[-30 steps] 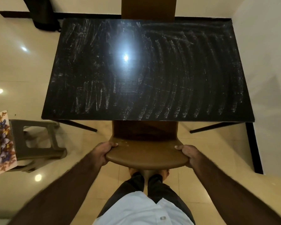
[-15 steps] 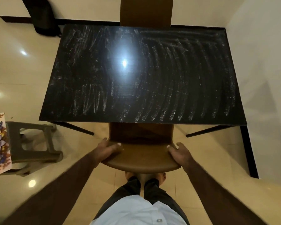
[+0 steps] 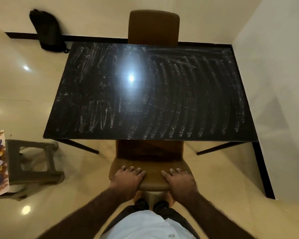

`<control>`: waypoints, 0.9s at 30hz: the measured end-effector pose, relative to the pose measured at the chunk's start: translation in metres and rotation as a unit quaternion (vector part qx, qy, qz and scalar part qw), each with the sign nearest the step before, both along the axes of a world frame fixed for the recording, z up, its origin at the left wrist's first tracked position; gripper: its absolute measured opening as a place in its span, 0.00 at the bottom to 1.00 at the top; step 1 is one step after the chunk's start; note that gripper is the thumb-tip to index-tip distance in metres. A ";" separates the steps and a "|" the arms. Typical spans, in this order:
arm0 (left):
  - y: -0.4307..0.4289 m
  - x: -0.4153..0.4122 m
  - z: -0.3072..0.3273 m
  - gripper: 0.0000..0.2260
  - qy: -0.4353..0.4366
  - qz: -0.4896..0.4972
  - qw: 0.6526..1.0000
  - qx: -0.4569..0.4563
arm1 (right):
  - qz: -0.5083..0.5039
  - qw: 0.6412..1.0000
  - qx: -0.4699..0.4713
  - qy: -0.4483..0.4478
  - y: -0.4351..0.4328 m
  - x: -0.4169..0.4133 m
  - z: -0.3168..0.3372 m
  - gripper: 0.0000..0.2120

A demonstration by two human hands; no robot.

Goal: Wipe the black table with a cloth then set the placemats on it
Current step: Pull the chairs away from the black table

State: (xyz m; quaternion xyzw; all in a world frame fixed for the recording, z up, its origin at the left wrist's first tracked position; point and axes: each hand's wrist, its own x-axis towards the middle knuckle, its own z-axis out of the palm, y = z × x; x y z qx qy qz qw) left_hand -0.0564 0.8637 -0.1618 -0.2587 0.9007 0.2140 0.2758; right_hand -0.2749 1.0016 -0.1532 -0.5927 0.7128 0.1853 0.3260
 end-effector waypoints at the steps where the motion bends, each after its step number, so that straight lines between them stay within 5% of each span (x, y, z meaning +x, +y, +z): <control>1: -0.005 -0.001 0.001 0.34 0.011 0.013 1.000 0.008 | 0.001 1.000 -0.001 -0.004 -0.002 -0.002 0.000 0.43; 8: -0.021 0.001 0.001 0.33 0.055 0.091 0.993 0.049 | -0.086 0.994 0.008 -0.064 -0.020 -0.013 -0.008 0.43; 27: 0.001 -0.002 -0.005 0.32 0.017 -0.029 0.999 -0.003 | -0.120 0.989 -0.022 -0.087 -0.011 -0.016 -0.011 0.44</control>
